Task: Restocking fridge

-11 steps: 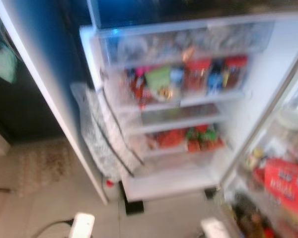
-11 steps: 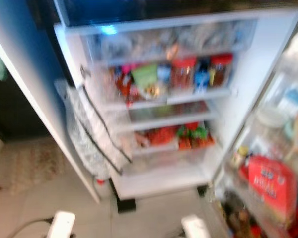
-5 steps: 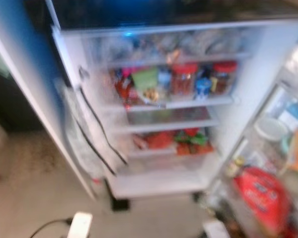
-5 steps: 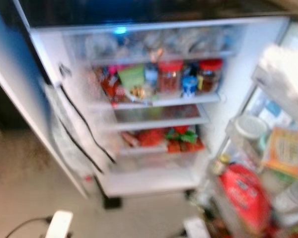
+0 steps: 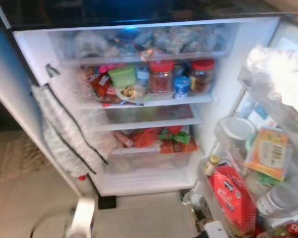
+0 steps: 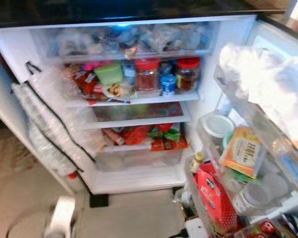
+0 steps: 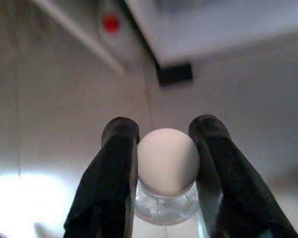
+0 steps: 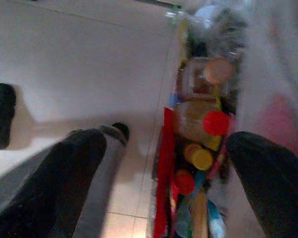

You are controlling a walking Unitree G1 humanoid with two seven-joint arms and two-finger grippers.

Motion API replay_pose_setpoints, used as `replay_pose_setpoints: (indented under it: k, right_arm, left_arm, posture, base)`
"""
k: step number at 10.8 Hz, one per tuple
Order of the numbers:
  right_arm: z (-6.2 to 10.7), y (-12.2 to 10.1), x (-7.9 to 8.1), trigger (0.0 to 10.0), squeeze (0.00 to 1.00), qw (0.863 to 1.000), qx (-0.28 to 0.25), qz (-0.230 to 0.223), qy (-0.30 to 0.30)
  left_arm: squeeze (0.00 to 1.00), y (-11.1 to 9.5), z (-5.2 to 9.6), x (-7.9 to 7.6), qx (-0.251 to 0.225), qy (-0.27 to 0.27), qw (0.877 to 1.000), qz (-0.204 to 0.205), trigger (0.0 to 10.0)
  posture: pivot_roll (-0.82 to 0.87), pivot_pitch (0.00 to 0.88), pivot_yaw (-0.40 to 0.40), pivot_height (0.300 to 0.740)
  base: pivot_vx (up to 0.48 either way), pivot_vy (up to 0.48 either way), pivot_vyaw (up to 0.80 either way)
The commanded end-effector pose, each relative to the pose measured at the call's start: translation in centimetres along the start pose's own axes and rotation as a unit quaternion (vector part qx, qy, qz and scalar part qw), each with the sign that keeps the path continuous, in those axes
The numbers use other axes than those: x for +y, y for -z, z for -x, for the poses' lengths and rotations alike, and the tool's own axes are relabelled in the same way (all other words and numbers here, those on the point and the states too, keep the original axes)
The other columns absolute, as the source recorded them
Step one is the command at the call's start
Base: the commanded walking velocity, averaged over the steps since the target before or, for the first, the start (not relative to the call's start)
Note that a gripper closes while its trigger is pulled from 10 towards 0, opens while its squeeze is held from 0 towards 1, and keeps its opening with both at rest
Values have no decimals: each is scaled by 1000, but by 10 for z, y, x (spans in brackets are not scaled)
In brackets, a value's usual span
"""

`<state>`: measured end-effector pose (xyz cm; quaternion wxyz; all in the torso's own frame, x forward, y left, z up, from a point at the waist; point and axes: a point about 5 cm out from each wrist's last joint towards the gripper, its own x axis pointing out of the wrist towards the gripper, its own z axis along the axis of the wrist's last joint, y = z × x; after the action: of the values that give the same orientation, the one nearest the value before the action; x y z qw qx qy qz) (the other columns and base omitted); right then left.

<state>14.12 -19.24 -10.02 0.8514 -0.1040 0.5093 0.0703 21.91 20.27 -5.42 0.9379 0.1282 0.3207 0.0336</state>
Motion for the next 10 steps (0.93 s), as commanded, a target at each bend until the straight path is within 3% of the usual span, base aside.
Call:
replay_pose_setpoints:
  k: [1, 3, 4, 6, 7, 10]
  right_arm:
    - [0, 0, 2, 10000, 0, 1000, 2, 7, -3]
    - [0, 0, 2, 10000, 0, 1000, 2, 11, -4]
    - [0, 0, 3, 10000, 0, 1000, 3, 14, -5]
    - [-1, -1, 4, 10000, 0, 1000, 3, 25, -10]
    - [0, 0, 4, 10000, 0, 1000, 2, 21, -9]
    - [0, 1, 3, 10000, 0, 1000, 3, 15, -6]
  left_arm:
    - [0, -19, -4, 12, -51, -6, 999, -5, 10000]
    - [0, -56, -6, 10, -149, 32, 988, 0, 10000]
    - [0, -75, -6, 5, -193, 65, 979, 27, 10000]
    - [0, -96, -3, -16, -227, 141, 961, 78, 10000]
    - [0, -101, -1, -22, -240, 156, 955, 74, 10000]
    - [0, -103, 2, -21, -249, 163, 951, 80, 10000]
  posture:
    - [-54, 12, 5, 740]
    - [-52, 13, 3, 740]
    - [-51, 13, 3, 740]
    - [-46, 14, 0, 740]
    - [-48, 14, 3, 740]
    - [-47, 14, 4, 740]
  base:
    - [0, 0, 0]
    - [0, 0, 0]
    - [0, 0, 0]
    - [0, 0, 0]
    - [0, 0, 0]
    - [0, 0, 0]
